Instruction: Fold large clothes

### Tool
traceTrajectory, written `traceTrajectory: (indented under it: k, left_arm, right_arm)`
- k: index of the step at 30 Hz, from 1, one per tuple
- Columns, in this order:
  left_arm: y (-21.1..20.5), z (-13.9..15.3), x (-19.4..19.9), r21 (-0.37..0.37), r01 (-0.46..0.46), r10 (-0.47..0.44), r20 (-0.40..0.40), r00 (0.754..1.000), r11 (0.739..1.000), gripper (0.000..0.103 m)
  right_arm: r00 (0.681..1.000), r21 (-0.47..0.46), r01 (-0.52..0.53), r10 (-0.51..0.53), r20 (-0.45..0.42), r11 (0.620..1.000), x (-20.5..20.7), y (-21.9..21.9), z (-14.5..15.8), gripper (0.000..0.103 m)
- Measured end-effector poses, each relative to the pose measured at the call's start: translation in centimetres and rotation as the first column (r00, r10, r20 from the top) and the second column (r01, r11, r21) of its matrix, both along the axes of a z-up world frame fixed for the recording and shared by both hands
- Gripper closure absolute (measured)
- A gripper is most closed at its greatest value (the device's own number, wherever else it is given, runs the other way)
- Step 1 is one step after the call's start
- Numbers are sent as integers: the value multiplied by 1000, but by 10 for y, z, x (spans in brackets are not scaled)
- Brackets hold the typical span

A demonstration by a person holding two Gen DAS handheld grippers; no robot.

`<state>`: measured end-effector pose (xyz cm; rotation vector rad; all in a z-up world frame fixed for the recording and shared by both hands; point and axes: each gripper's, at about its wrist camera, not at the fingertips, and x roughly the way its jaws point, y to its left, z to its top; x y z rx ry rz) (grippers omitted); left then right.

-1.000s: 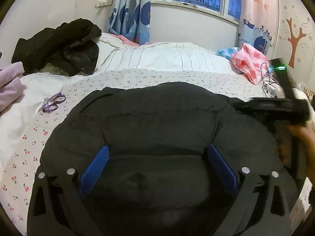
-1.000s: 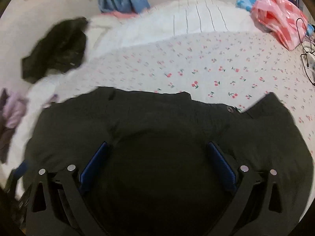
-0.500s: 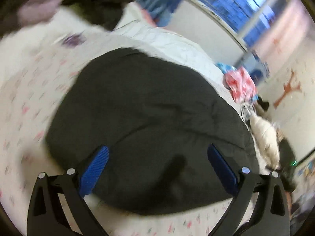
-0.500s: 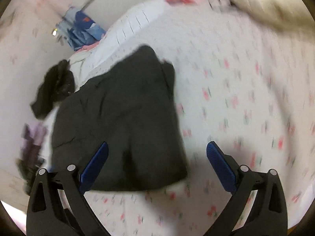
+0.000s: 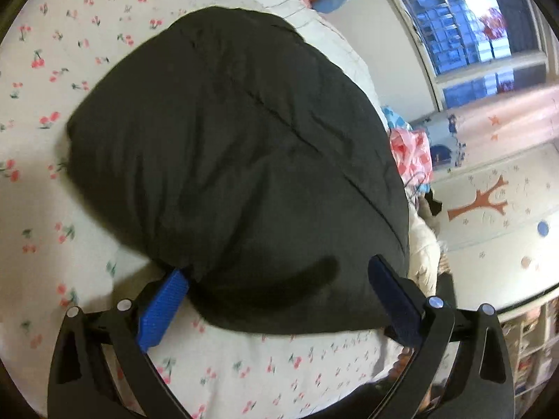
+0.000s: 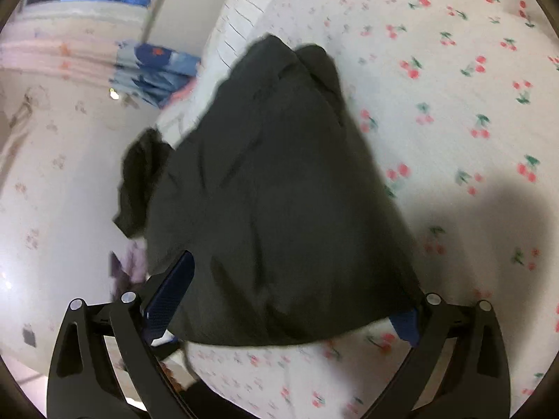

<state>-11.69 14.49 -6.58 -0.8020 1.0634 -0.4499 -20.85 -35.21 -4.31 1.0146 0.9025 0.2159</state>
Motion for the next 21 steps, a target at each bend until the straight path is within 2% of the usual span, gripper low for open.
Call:
traceTrajectory:
  k: [1,3,4,5,7,8,9,12,14,17,20,21]
  left_arm:
    - [1,-3,5,-21,-20,20,-8,1000,1000,7]
    - [2,-8,11,-29,-70,69,-22,997,997,7]
    - [4,-9,12,-19,-105,105,-28,994,994,7]
    - [8,-9,11,-20,-142,141,-25,990,990,7]
    - [9,-7,7,-12,-195,195,-6,981,981,18]
    - [9,-5,7,-16,-197,197,9,980,980,29]
    - [6,-2,7,-12,-179,180,30,983,984,47]
    - [4,23,2,-5,-127,127,100,987,992,71]
    - [7,44,-2,-25,-110,112,142,983,994,76]
    - [10,67,-15,-55,-77,85,170,982,995,77]
    - [9,73,-37,-52,-48,55,137,989,997,76]
    - [10,68,-45,-44,-40,44,105,993,998,68]
  right_arm:
    - [1000,1,2,-3,24,1000,1,1,3,36]
    - [998,-21,6,-4,56,1000,4,5,6,75]
    - [997,-12,7,-6,77,1000,4,6,8,81]
    - [994,-12,5,-4,108,1000,4,8,14,83]
    - [989,-10,0,1,150,1000,6,12,25,86]
    - [985,3,0,0,170,1000,5,12,30,86]
    - [981,11,-1,-2,196,1000,4,12,40,87]
    - [960,20,-13,6,279,1000,-5,10,73,89]
    - [947,28,-19,9,322,999,-12,10,92,90]
    - [923,28,-29,16,386,999,-30,7,123,90]
    - [925,2,-24,21,378,1000,-65,-2,124,90]
    - [935,-15,-20,24,354,1000,-72,-6,119,90]
